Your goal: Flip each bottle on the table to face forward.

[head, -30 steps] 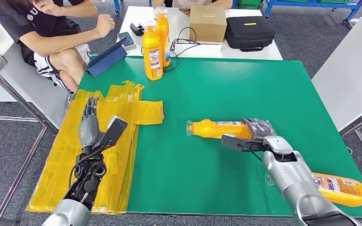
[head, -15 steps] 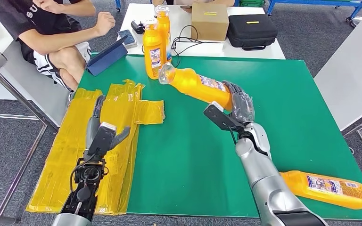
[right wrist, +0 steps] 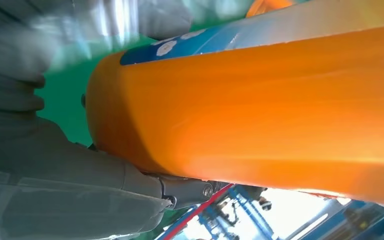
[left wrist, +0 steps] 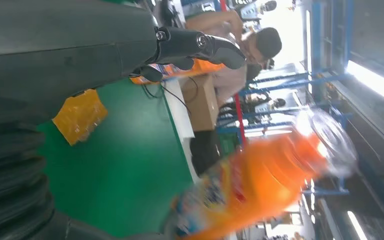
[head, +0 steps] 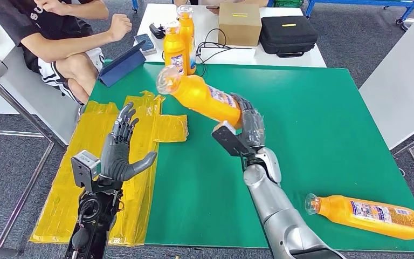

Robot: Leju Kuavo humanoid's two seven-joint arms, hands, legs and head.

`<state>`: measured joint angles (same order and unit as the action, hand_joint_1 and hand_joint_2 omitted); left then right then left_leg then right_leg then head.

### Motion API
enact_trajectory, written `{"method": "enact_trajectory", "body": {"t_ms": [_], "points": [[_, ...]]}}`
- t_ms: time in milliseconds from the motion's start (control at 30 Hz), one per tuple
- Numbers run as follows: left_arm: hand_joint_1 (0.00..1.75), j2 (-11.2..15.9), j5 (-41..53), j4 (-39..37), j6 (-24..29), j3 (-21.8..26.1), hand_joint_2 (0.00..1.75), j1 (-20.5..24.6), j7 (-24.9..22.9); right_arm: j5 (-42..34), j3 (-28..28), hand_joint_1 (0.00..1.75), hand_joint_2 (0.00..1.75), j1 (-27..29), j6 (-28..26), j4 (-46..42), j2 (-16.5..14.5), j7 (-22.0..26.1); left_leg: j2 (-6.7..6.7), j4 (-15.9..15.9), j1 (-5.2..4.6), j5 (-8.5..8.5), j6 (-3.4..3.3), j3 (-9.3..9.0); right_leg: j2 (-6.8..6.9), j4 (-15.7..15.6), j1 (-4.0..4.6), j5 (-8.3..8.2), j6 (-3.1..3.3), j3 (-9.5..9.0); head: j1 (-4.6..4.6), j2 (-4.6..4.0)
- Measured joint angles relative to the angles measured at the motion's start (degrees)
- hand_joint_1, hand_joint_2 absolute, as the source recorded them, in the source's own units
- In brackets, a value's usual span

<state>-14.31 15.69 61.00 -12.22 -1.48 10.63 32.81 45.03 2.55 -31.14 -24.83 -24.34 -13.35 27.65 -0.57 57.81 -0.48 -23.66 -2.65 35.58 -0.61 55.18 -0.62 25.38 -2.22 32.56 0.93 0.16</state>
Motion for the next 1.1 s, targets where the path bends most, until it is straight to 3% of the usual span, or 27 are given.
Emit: {"method": "enact_trajectory", "body": {"t_ms": [500, 867, 1100], "points": [[0.0, -0.11, -1.15, 1.52, 1.24, -3.6, 1.75, 0.49, -1.28, 1.44, 4.61, 1.75, 1.75, 2.79, -0.67, -0.74, -4.63, 0.43, 0.01, -0.01, 0.0, 0.0, 0.0, 0.03, 0.0, 0.0, 0.0, 0.0, 0.01, 0.04, -0.01, -0.01], [0.0, -0.11, -4.4, -2.79, 4.24, -6.0, 1.75, 3.71, -1.7, -6.53, 25.34, 1.75, 1.75, 6.54, -3.6, -4.23, -7.43, -2.67, 0.02, -0.03, 0.04, 0.0, 0.01, 0.07, -0.01, 0.0, 0.02, 0.03, 0.05, 0.1, -0.01, -0.01], [0.0, -0.09, -5.86, -2.84, 4.62, -6.17, 1.75, 3.4, -1.75, -9.9, 30.24, 1.75, 1.75, 7.03, -3.48, -4.31, -7.32, -2.65, -0.02, -0.03, 0.01, 0.0, 0.01, 0.1, 0.01, 0.0, -0.01, 0.03, 0.05, 0.09, -0.02, -0.01]]}}
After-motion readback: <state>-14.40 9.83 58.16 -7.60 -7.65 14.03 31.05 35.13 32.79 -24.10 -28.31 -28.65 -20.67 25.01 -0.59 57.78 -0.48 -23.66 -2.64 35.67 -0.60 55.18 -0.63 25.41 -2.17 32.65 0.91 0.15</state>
